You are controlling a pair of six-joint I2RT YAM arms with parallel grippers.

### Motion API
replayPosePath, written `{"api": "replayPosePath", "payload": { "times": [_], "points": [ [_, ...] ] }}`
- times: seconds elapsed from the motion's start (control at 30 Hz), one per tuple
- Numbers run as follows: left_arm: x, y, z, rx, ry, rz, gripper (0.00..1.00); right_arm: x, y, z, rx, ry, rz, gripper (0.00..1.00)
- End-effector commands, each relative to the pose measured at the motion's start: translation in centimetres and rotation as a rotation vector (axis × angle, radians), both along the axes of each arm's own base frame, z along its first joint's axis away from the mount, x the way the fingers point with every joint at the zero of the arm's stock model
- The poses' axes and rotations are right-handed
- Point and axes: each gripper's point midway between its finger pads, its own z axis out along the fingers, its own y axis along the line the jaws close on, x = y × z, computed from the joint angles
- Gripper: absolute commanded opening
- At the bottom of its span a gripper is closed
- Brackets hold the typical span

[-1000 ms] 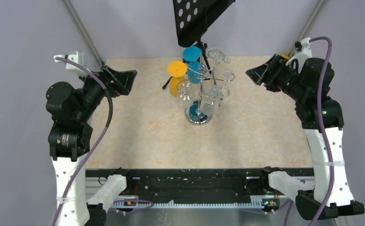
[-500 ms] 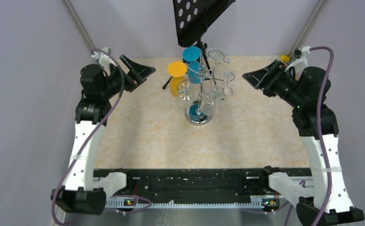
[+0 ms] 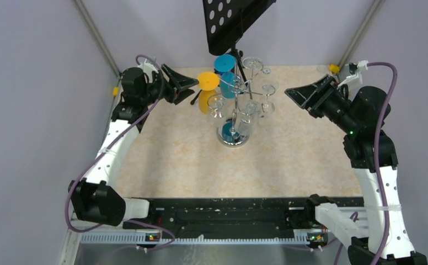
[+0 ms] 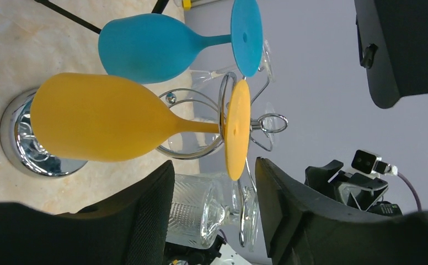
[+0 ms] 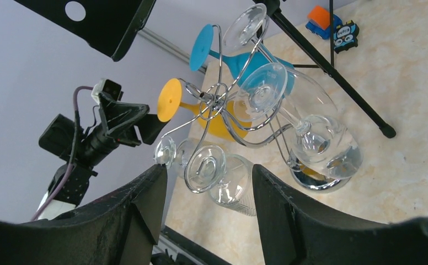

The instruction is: Take the wine glass off the wine glass rack

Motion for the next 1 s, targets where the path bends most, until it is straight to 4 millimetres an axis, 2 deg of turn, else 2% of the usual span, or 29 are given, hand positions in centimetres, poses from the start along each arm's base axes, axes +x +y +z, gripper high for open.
{"api": "replayPosePath", "payload": {
  "times": [0.0,0.13,0.37,0.6,0.9,0.97],
  "points": [
    [1.0,-0.8,3.1,-0.055,-0.093,-0.015,0.58,-0.4,-0.5,1.5,0.020,-0.056,-0.023,0.59],
    [1.4,-1.5,2.9,-0.072,-0.069,-0.036,0.51,-0.5,-0.7,1.5,0.017,-0.055,-0.035,0.59],
    [1.6,-2.1,2.7,-0.085,-0.043,-0.065,0.33,-0.4,-0.8,1.4,0.013,-0.054,-0.045,0.59],
    [1.2,-2.1,3.7,-0.079,-0.054,-0.068,0.02,-0.3,-0.9,1.4,0.009,-0.053,-0.048,0.58],
    [1.2,-1.8,7.1,-0.108,-0.138,-0.039,0.00,-0.3,-1.0,1.3,0.007,-0.048,-0.052,0.56],
    [1.4,-1.6,7.3,-0.107,-0.147,-0.018,0.00,-0.3,-0.9,1.2,0.007,-0.046,-0.051,0.56]
  ]
}}
